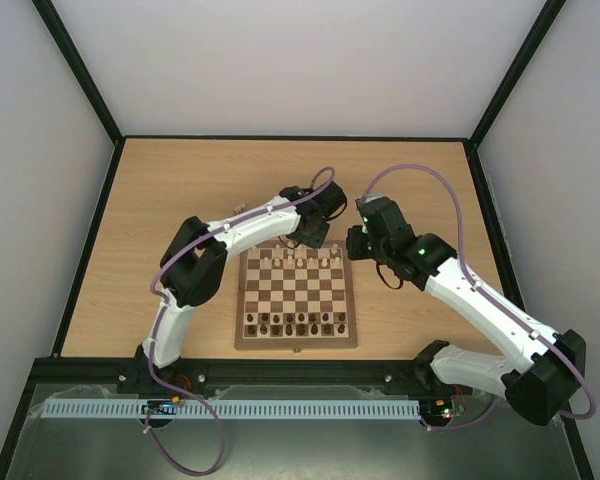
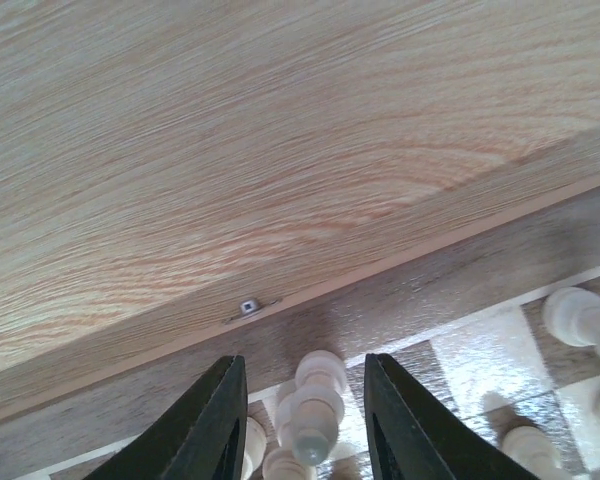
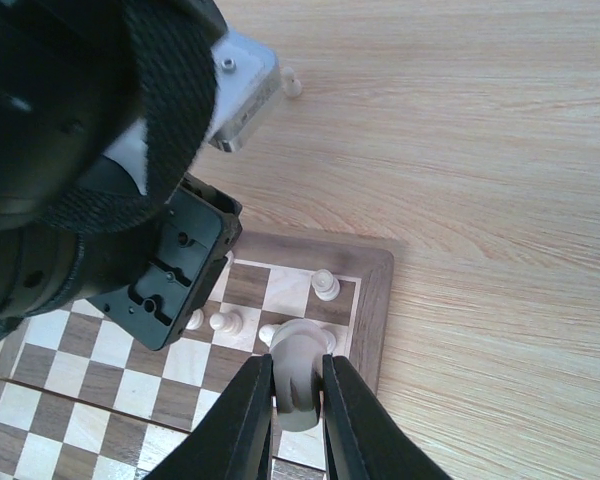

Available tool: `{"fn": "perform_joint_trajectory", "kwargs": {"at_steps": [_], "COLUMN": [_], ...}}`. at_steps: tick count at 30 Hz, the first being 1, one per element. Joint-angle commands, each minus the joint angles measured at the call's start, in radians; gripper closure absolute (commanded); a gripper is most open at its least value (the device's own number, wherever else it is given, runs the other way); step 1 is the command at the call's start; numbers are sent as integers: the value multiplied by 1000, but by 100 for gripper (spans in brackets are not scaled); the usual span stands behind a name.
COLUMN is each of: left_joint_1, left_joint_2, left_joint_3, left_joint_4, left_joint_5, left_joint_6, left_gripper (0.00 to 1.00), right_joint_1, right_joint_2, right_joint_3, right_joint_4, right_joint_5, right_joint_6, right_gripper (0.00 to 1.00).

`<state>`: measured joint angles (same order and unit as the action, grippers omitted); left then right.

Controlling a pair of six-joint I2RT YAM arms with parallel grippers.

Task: Set up the chess pieces on the board
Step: Adjust the chess piece on the chessboard.

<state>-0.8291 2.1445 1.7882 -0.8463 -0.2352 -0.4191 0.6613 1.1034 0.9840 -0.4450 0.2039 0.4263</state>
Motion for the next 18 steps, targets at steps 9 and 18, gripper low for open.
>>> {"fn": "perform_joint_trajectory", "kwargs": {"at_steps": [9, 18], "left_joint_1": [73, 156], "left_joint_2": [-249, -600], "left_joint_3": [-108, -398], "left_joint_4": [140, 318], "left_joint_5": [45, 41], "left_joint_6": [-14, -83], "left_gripper": [62, 59], "right_joint_1": [-3, -2], "right_joint_2": [132, 356], "right_joint_3": [50, 164], "right_joint_4": [-38, -96], "right_joint_5": [-59, -94], "right_joint_6": [-31, -66], "right_gripper": [86, 86]}}
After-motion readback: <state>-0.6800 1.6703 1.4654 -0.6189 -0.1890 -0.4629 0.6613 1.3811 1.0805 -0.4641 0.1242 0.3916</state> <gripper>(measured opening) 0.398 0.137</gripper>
